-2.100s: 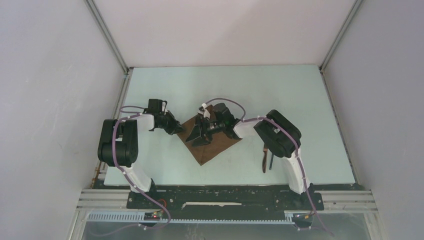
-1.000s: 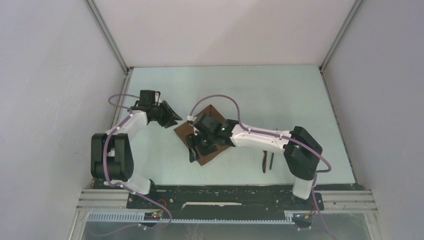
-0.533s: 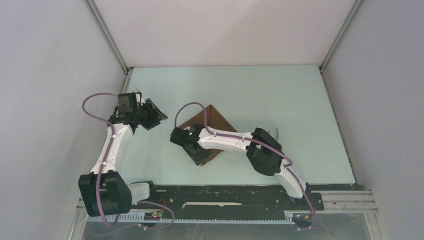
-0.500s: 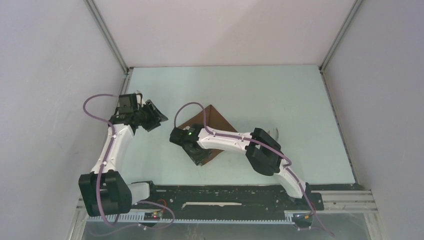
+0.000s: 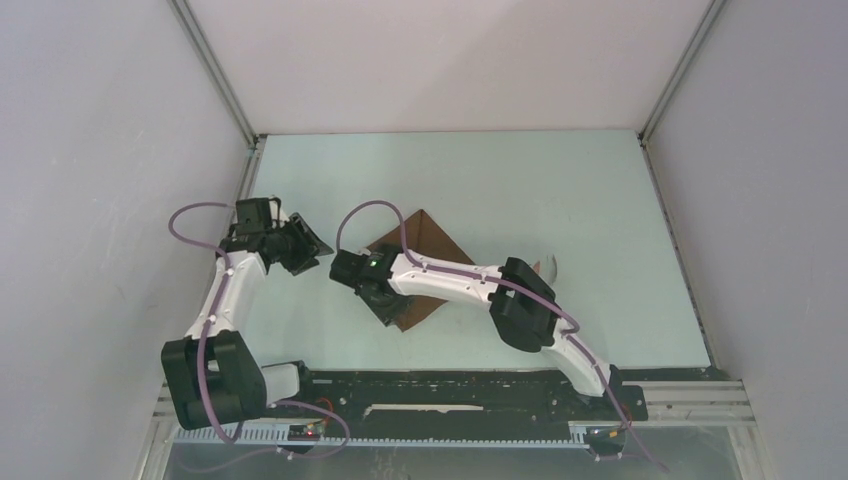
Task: Fold the napkin into a case and place the utensils inside
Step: Pick up the upper triangle-folded napkin from the center of the board.
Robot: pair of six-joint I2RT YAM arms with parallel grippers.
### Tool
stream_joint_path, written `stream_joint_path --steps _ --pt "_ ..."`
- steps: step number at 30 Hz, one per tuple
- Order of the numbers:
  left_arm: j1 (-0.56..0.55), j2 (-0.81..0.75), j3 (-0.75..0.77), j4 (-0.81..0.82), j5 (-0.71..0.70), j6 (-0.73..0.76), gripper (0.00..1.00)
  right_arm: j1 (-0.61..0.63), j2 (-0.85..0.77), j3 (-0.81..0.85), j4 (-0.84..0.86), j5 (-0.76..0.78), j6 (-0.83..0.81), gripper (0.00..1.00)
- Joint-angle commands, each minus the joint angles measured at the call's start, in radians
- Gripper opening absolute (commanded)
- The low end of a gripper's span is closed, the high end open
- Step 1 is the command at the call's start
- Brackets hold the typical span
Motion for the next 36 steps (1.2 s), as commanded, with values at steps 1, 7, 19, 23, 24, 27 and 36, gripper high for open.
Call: stream_joint_path --steps 1,7,19,23,24,27,36 --pt "0.03 0.012 -0.01 0.038 0.044 0.029 0.53 -0.001 0.029 0.039 0.016 -0.021 -0.023 0.4" --pt "0.043 0.008 -0.016 0.043 0.047 0.033 0.53 -0.007 0.052 0.037 0.018 -0.017 -0.034 0.47" --pt "0.063 0.008 -0.026 0.043 0.064 0.038 0.54 -0.011 0.067 -0.108 0.164 -0.001 -0.051 0.48" --pt "0.064 0.007 -0.037 0.044 0.065 0.037 0.55 -0.02 0.045 -0.217 0.255 -0.004 -0.05 0.41" --pt "0.064 0.007 -0.042 0.046 0.064 0.034 0.56 -0.023 0.043 -0.235 0.27 0.003 -0.052 0.38" --pt "0.064 0.008 -0.078 0.067 0.081 -0.002 0.62 -0.027 0.043 -0.267 0.294 0.044 -0.059 0.22" --pt "0.066 0.062 -0.347 0.426 0.284 -0.306 0.85 -0.079 -0.158 -0.33 0.393 -0.102 -0.075 0.0"
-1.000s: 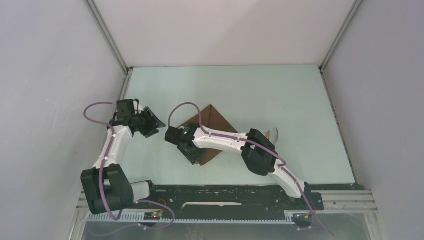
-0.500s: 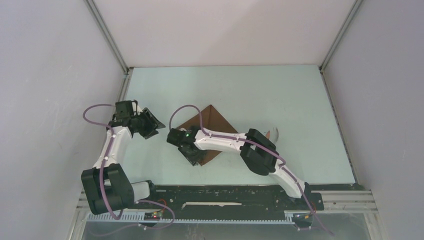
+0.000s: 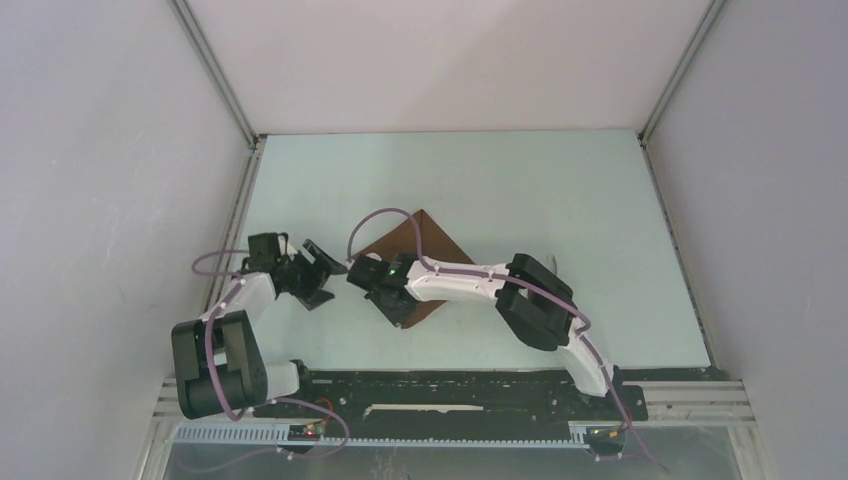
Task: Fold the napkin into a case and place the utensils inside
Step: Pick up the upper triangle-folded napkin from the center of the board.
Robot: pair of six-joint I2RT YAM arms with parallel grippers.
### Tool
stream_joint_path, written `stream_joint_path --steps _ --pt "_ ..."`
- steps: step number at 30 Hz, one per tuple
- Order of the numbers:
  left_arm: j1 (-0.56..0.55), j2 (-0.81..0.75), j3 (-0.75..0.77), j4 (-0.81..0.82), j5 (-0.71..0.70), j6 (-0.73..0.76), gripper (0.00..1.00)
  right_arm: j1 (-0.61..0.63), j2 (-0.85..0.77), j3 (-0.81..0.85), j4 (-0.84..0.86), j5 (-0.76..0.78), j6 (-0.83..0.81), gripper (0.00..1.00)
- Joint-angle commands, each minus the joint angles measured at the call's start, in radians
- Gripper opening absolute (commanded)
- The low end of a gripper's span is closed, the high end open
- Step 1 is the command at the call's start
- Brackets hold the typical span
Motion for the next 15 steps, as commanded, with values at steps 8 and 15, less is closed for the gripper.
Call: stream_joint_path --steps 8,15 --pt "-0.049 0.106 -0.2 0.49 0.13 -0.326 0.92 -0.1 -0.199 -0.138 0.167 -0.276 0.028 0.0" --pt "-0.086 0.18 -0.221 0.572 0.082 -0.366 0.74 -0.141 -0.257 -0.192 0.211 -0.32 0.044 0.0"
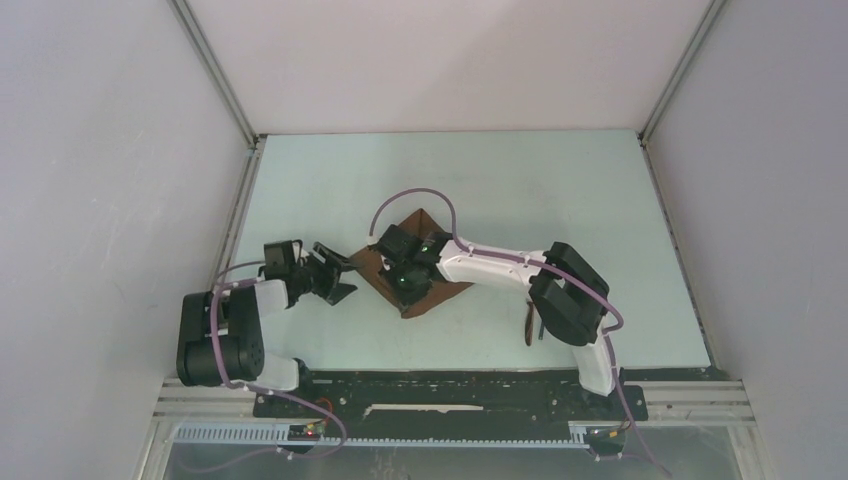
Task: Fold the napkin into a case and place the utensils inside
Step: Pick up the upper triangle-folded napkin from the center of the board, then turn over the upper triangle folded napkin at the center of the board.
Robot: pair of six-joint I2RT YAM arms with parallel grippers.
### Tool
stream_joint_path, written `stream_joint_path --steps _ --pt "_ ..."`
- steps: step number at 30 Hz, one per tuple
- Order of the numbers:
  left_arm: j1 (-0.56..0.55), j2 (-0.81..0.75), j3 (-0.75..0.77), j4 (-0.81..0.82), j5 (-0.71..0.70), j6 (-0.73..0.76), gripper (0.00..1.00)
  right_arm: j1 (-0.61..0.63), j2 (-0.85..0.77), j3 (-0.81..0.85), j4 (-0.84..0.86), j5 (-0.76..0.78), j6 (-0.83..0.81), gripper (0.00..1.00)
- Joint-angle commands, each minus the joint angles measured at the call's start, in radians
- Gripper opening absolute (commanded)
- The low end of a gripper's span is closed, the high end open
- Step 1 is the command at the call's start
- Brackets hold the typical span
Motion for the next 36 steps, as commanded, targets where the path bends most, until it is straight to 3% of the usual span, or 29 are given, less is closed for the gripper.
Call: stream_joint_path --steps 1,5,8,11,15,18,19,21,26,30,33,36 --pt "-0.016 0.041 -0.027 0.106 -0.053 -0.038 0.74 -0.018 -0.084 -0.024 0.054 -0.047 0.023 0.0" --pt "-0.034 0.111 -0.007 0.168 -0.042 -0.054 0.79 -0.026 -0.091 -0.032 0.057 -0.056 0.016 0.0" --pt "-0.045 0.158 0.001 0.211 -0.036 -0.075 0.75 -0.027 -0.097 -0.037 0.058 -0.052 0.012 0.0" --pt "-0.044 0.189 0.013 0.235 -0.028 -0.089 0.56 -0.028 -0.101 -0.039 0.06 -0.05 0.012 0.0" --pt "-0.046 0.179 0.021 0.237 -0.034 -0.091 0.39 -0.028 -0.106 -0.045 0.065 -0.043 0.012 0.0" --pt "-0.044 0.149 0.03 0.202 -0.044 -0.077 0.17 -0.023 -0.109 -0.044 0.061 -0.035 0.008 0.0" --pt "-0.042 0.119 0.039 0.163 -0.052 -0.058 0.08 -0.019 -0.111 -0.043 0.06 -0.03 0.008 0.0" --pt "-0.031 0.051 0.069 0.05 -0.083 -0.003 0.01 -0.003 -0.116 -0.041 0.066 -0.037 0.007 0.0" --pt "0.098 -0.207 0.179 -0.348 -0.121 0.154 0.0 0.075 -0.142 -0.014 0.137 -0.192 0.048 0.0" --pt "0.241 -0.438 0.378 -0.755 -0.245 0.323 0.0 0.138 -0.138 0.066 0.227 -0.377 0.115 0.0" --pt "0.283 -0.548 0.553 -0.971 -0.388 0.39 0.0 0.157 -0.135 0.103 0.384 -0.559 0.229 0.0" --pt "0.26 -0.586 0.632 -0.987 -0.433 0.364 0.0 0.148 -0.15 0.026 0.664 -0.718 0.413 0.0"
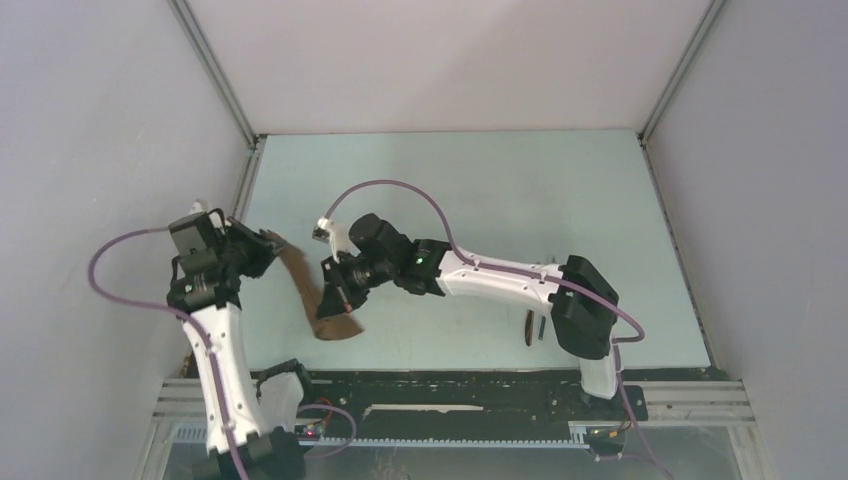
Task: Fold the napkin into a case and place the utensils inside
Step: Turn over the upper triangle folded napkin at the center of the board.
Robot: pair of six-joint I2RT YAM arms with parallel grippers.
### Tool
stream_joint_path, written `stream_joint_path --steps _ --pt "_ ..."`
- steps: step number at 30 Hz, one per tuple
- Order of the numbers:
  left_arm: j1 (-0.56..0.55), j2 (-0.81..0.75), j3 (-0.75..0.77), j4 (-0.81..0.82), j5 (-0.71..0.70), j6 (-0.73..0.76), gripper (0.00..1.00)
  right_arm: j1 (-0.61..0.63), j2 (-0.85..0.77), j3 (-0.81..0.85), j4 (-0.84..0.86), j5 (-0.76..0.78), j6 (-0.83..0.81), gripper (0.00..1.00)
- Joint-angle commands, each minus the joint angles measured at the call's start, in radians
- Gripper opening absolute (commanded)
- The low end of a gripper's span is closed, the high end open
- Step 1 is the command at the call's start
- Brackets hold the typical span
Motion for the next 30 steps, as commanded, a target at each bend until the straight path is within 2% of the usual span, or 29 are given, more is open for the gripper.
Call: stream_joint_path --steps 1,5,8,11,14,21,24,25,26,27,30 --pt "-0.036 -0.041 0.127 -0.09 -0.229 0.056 0.0 0.008 -0.08 -0.102 0.433 -0.403 0.324 0.0" --pt "-0.257 0.113 0.091 0.037 -0.327 -0.002 0.0 -0.077 -0.058 -0.324 0.813 -0.498 0.579 0.0" --pt "-0.388 0.3 0.08 0.174 -0.363 -0.045 0.0 -0.146 -0.014 -0.472 0.949 -0.524 0.609 0.0" --pt "-0.514 0.529 0.156 0.259 -0.389 -0.062 0.0 -0.222 0.032 -0.632 1.097 -0.551 0.626 0.0" --pt "-0.608 0.73 0.261 0.297 -0.429 -0.067 0.0 -0.296 0.041 -0.755 1.113 -0.575 0.563 0.0" --pt "-0.736 0.98 0.437 0.334 -0.384 -0.106 0.0 -0.433 -0.049 -0.899 0.703 -0.535 0.238 0.02" --pt "-0.754 1.039 0.49 0.337 -0.312 -0.103 0.02 -0.469 -0.127 -0.882 0.386 -0.367 0.066 0.25" --pt "-0.76 1.033 0.494 0.335 -0.307 -0.097 0.11 -0.472 -0.178 -0.88 0.303 -0.283 0.036 0.35" --pt "-0.765 1.014 0.49 0.334 -0.305 -0.087 0.23 -0.471 -0.23 -0.872 0.209 -0.193 0.016 0.47" --pt "-0.768 0.97 0.479 0.332 -0.3 -0.071 0.38 -0.466 -0.274 -0.862 0.138 -0.124 0.007 0.53" --pt "-0.768 0.831 0.436 0.316 -0.264 -0.017 0.56 -0.41 -0.35 -0.806 -0.02 0.07 0.012 0.6"
